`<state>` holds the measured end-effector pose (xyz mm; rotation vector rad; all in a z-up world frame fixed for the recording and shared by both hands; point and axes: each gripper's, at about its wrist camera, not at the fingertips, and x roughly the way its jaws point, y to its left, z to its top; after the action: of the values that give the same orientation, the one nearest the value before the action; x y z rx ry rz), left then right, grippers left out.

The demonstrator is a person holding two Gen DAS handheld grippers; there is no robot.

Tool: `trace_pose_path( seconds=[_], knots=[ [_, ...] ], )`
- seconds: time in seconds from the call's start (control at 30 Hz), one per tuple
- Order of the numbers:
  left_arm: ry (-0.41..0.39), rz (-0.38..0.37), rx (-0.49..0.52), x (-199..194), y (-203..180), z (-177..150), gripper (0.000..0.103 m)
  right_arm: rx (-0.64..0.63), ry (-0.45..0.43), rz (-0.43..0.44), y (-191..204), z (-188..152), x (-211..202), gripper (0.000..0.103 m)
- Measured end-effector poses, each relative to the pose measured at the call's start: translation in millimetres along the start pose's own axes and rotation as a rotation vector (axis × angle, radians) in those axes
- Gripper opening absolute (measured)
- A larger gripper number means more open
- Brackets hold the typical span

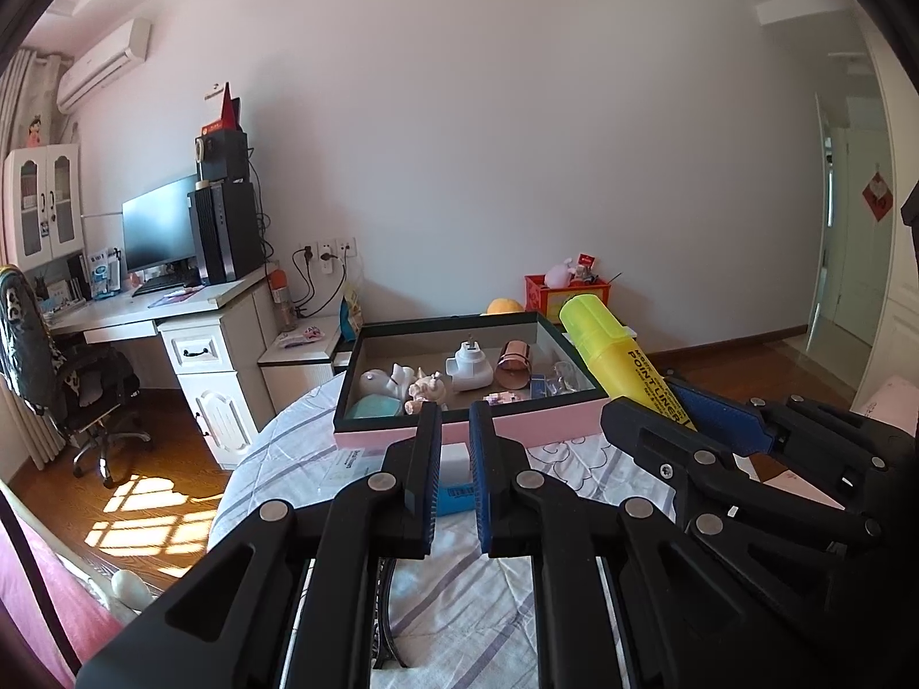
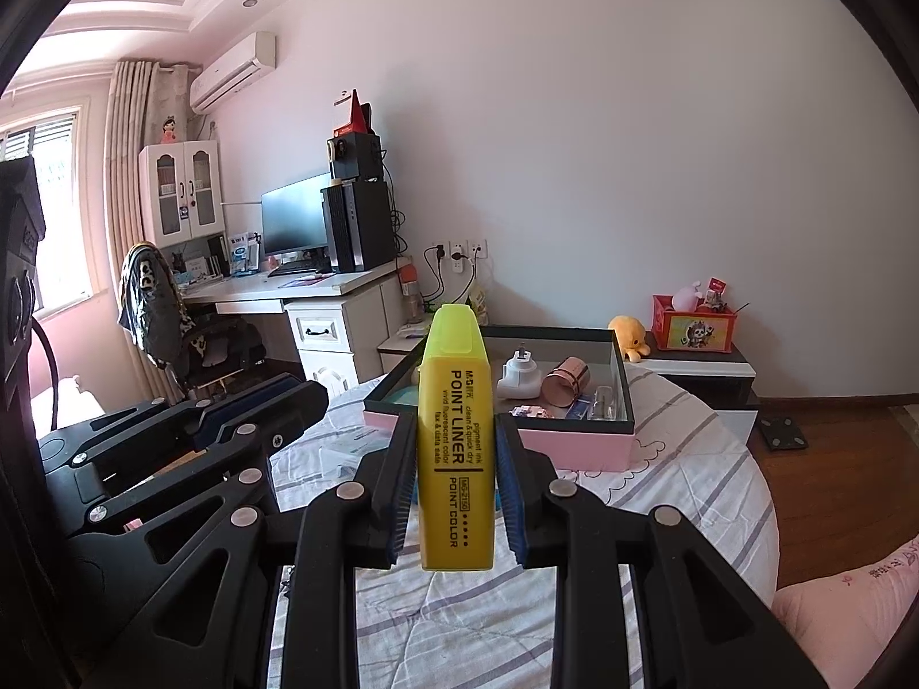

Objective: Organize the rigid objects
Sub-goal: 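Carry both tools over the pink box and open them inside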

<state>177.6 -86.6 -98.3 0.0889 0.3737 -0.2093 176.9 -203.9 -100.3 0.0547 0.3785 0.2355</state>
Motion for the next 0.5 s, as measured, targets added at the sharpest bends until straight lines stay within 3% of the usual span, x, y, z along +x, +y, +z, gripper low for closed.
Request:
trace_pose_path(
  seconds=[0.27,0.33,0.5],
  knots=[
    [0.042,-0.019,0.023,48.5,3.6,14.3,0.008,-0.018,0.031,-0.007,-12.5,14.6,40.8,0.027],
    [0.059,-0.05,0.017,66.7,6.8,24.3,0.008,-0.024,0.035,-0.008,-19.6,22.7,55.4,0.027],
    [0.09,-0.039,0.061,125.0,10.1,49.4,0.007,-0.038,0.067,-0.004,-38.5,47.9,102.8,0.027]
  ],
)
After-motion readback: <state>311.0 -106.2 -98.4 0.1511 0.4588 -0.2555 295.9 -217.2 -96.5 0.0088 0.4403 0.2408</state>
